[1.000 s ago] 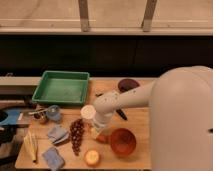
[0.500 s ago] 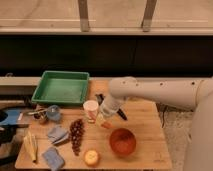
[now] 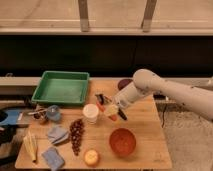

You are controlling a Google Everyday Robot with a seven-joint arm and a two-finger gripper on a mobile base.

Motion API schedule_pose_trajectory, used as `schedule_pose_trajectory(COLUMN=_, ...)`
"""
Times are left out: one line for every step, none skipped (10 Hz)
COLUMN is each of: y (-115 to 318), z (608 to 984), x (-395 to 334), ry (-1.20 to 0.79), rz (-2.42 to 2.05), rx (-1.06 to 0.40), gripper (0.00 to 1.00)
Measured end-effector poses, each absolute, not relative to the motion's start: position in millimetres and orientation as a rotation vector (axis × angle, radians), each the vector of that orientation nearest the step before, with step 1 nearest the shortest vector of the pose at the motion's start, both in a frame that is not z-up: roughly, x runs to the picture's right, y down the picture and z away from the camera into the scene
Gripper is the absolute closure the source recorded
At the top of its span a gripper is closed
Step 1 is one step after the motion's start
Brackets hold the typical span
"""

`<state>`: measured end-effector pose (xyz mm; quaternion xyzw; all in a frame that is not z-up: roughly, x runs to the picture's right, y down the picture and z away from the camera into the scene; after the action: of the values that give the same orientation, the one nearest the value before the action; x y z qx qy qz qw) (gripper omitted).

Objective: Place pepper in red bowl

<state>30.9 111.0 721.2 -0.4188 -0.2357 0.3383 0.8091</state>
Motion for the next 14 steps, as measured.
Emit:
schedule_pose_trajectory(y=118, z=720, x=39, ry=-0.496, rz=0.728, rx=-0.912, gripper=1.0)
schedule_pose_trajectory(y=128, z=719, x=50, ry=-0.477, rz=0.733, rx=-0.928, gripper=1.0)
schedule_pose_trajectory(y=139, z=717, x=63, ry=-0.451, rz=0.746, rx=-0.941, gripper=1.0)
schedule_pose_trajectory(y=147, z=716, x=67, ry=-0.428, rz=0.756, rx=-0.954, gripper=1.0)
schedule_pose_trajectory(y=153, z=716, x=69, ry=-0.412, rz=0.762, rx=-0.965, gripper=1.0)
schedule_pose_trajectory(y=162, z=715, x=72, ry=-0.392, rz=0.771, rx=-0.979, gripper=1.0)
schedule_pose_trajectory(y=168, z=715, x=76, ry=-0.381, rz=0.781, rx=-0.986, gripper=1.0)
schedule_pose_trajectory(y=175, z=713, x=79, ry=-0.367, rz=0.789, rx=-0.996, gripper=1.0)
schedule_pose_trajectory(y=182, z=712, x=79, ry=-0.354, rz=0.797, rx=-1.005, gripper=1.0)
schedule_pose_trajectory(y=190, z=711, x=79, ry=-0.342, rz=0.806, rx=-1.014, gripper=1.0)
schedule_pose_trajectory(y=196, z=710, x=81, ry=-0.333, rz=0.814, rx=-1.022, gripper=1.0)
schedule_pose_trajectory(y=202, z=709, x=82, ry=-0.33, rz=0.826, rx=-1.028, gripper=1.0)
schedule_pose_trajectory(y=212, z=710, x=85, ry=-0.327, rz=0.847, rx=-1.039, gripper=1.0)
schedule_pose_trajectory(y=220, z=709, x=87, ry=-0.323, rz=0.866, rx=-1.044, gripper=1.0)
